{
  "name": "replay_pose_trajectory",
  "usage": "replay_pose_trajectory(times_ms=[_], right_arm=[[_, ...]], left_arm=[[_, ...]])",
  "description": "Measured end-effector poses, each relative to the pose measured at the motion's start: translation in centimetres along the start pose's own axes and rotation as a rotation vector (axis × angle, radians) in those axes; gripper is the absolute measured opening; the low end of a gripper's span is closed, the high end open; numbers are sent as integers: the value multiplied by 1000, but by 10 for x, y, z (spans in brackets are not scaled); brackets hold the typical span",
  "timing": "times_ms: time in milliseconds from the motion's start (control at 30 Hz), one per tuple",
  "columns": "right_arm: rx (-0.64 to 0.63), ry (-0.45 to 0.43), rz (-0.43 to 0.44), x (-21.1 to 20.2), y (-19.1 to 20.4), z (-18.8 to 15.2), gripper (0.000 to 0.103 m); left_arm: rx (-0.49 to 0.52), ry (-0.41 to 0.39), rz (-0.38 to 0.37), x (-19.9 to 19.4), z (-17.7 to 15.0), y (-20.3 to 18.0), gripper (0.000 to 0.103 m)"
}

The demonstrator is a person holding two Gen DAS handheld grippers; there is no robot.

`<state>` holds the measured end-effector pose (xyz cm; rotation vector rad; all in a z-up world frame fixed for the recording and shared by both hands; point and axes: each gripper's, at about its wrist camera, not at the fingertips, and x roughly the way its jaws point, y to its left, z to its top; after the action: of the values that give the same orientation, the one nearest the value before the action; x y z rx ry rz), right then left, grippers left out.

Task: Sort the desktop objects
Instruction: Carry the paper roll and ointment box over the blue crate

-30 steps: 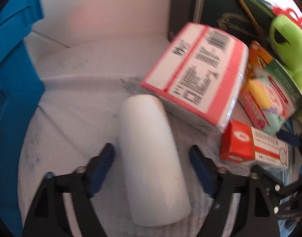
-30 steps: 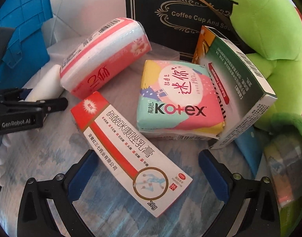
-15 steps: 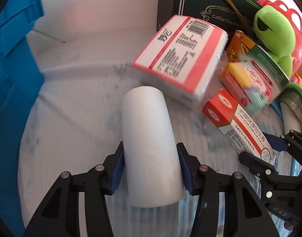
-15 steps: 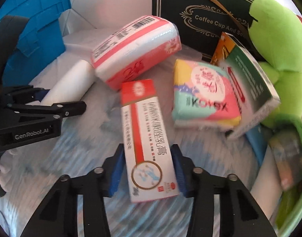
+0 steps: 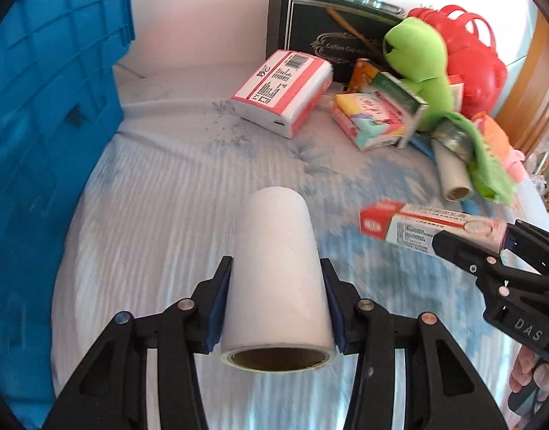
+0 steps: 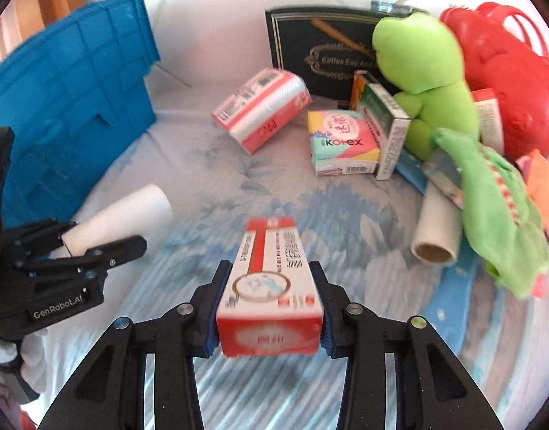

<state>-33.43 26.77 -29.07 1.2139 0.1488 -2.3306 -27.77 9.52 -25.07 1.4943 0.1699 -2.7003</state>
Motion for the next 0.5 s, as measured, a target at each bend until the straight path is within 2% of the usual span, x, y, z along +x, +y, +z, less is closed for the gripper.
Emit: replay_pose_trajectory(times_ms=[33,167,367,500], right_arm=[[6,-9,2,-17,13,-2,41],[-12,-66,9,-69,25,-16,41],[-73,-211,28,-144,58,-15,41],[-119,-317,53,-188,87,-5,41]], left_arm=[[-6,-8,1,-12,-7,3,46],[-14,-68,18,-56,-19,-4,46],[-10,-220,58,-139,-25,-9,46],[-24,-337,93,-202,-28,3,46]])
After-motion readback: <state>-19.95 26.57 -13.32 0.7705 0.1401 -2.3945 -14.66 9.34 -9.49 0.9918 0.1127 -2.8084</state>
